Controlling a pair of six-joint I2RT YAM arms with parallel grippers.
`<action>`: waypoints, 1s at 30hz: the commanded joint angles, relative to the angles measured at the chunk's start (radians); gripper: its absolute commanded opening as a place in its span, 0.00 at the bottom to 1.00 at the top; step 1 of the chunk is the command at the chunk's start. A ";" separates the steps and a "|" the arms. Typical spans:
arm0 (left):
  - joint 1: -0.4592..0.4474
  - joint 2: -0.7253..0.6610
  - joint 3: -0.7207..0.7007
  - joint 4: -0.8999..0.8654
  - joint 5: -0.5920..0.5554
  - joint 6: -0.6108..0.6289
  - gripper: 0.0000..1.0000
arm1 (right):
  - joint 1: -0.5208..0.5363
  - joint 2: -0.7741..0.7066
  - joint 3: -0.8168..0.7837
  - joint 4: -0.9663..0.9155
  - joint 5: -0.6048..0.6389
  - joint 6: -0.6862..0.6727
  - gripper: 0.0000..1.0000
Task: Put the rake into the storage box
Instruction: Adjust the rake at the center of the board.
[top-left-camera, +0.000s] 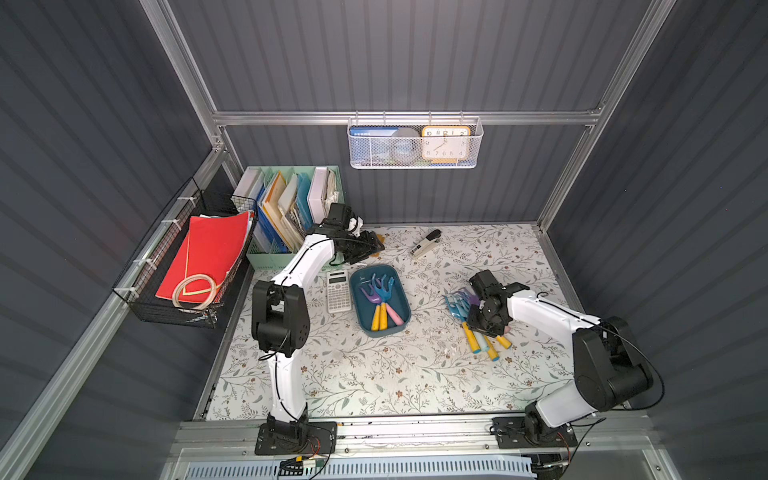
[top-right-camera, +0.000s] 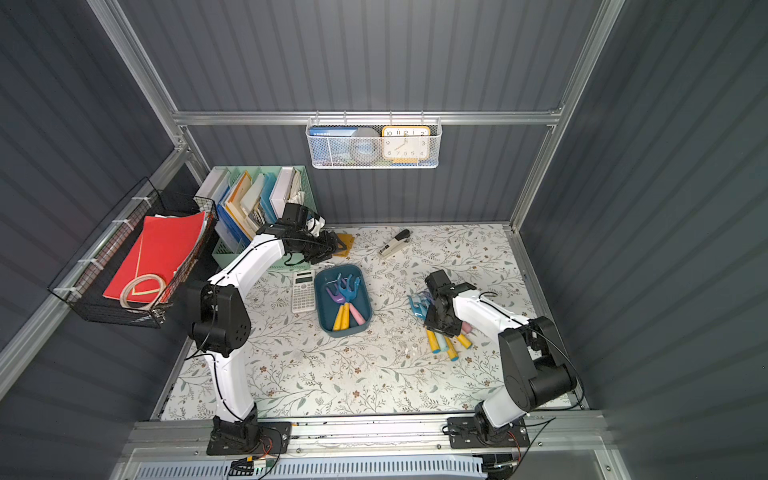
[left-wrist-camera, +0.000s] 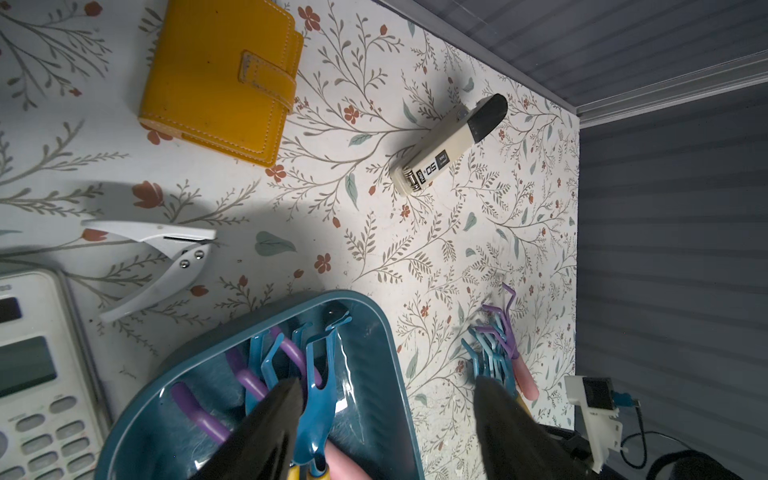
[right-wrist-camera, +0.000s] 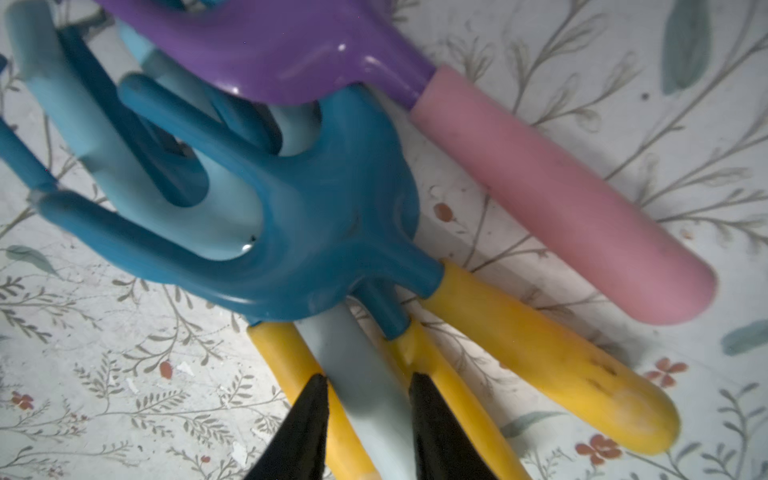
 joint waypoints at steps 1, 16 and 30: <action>-0.002 0.015 0.003 -0.001 0.028 -0.010 0.71 | -0.001 0.029 -0.012 0.023 -0.078 0.002 0.35; -0.002 0.036 0.015 -0.023 0.048 -0.003 0.72 | 0.029 0.137 -0.063 0.089 -0.171 0.024 0.33; -0.002 0.072 0.046 -0.037 0.085 0.011 0.71 | -0.026 -0.062 0.080 -0.053 -0.004 -0.051 0.37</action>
